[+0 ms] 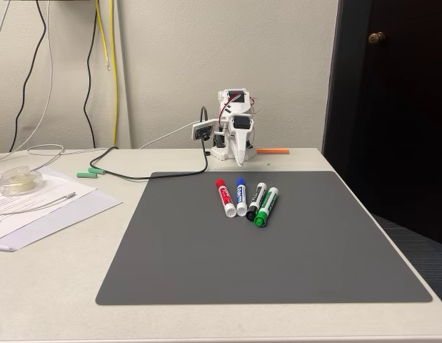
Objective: Pick up the red marker.
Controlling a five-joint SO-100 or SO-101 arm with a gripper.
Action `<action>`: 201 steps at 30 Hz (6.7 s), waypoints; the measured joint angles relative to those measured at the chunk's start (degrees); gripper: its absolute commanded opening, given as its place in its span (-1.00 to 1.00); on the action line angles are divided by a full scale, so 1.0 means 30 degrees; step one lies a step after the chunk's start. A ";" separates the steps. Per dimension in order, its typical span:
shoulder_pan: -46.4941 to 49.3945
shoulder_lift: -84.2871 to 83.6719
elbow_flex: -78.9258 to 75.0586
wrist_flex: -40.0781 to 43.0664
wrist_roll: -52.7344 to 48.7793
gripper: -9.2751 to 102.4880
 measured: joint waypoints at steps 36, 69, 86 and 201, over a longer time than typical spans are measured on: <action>0.0000 0.0000 0.0000 0.0000 0.0527 -0.83; 0.0000 0.0000 0.0000 0.0000 0.0527 -0.83; 0.0205 0.0000 0.0000 -0.2783 0.1553 -0.84; 0.3428 -3.5215 -2.3643 -0.0352 -2.8301 -0.83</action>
